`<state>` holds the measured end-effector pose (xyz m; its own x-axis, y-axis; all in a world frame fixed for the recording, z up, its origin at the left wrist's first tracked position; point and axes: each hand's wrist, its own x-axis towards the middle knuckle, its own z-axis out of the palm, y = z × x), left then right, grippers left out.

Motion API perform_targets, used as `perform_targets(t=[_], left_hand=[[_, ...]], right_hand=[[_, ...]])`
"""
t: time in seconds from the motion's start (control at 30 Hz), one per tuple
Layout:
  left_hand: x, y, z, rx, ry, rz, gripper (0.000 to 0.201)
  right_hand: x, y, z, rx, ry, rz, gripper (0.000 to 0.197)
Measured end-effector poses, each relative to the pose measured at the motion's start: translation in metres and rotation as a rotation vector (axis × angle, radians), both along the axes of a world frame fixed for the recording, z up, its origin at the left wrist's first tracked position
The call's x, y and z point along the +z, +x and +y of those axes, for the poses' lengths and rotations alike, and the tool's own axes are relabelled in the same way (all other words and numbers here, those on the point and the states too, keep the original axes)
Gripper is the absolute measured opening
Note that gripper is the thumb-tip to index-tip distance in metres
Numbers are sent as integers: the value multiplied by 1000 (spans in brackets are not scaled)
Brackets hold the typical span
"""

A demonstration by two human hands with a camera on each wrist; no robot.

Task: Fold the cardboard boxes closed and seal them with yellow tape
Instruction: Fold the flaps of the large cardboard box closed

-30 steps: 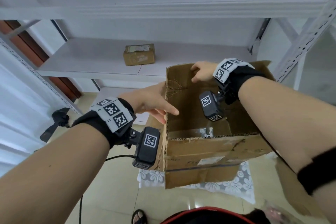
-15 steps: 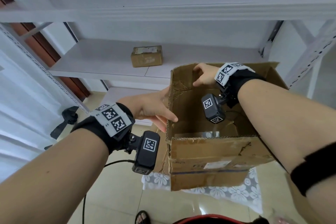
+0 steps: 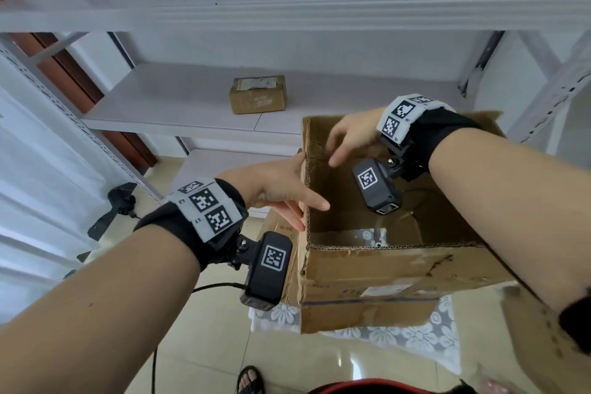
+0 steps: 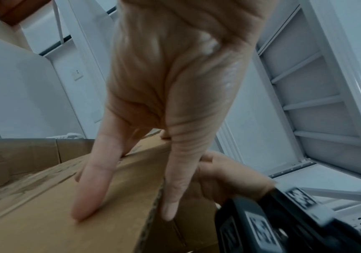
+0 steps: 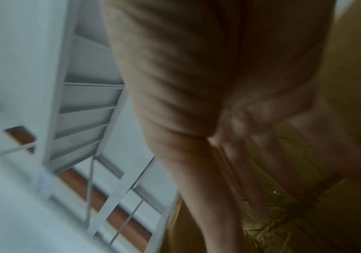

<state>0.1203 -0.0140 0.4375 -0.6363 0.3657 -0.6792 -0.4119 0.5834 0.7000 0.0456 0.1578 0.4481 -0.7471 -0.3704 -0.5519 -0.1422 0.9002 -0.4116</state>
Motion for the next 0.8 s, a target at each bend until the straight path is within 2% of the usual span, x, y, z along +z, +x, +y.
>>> perform_targets(t=[0.07,0.13,0.23,0.33,0.43,0.5,0.67,0.8], left_hand=[[-2,-5,3,6,-22,-6,98],[-4,-12,7,18,-36,-4,101],[-8,-21,11,72,-8,15,95],[-14,-27,14,120,40,-24,104],[-18,-24,23,112,38,-40,109],[-22,-19,32,77,28,-38,108],[-35,-15,46,-34,-97,-17,101],[-47,-19,52,-170,-187,-110,111]], right_hand=[[6,17,2,43,70,-181,43],[7,36,3,64,120,-292,43],[-2,57,1,116,166,-382,43],[-8,72,1,140,163,-452,45],[-12,78,3,129,127,-466,50],[-13,81,9,87,116,-453,46],[-9,84,33,-7,136,-455,45],[-5,87,54,-106,70,-447,43]])
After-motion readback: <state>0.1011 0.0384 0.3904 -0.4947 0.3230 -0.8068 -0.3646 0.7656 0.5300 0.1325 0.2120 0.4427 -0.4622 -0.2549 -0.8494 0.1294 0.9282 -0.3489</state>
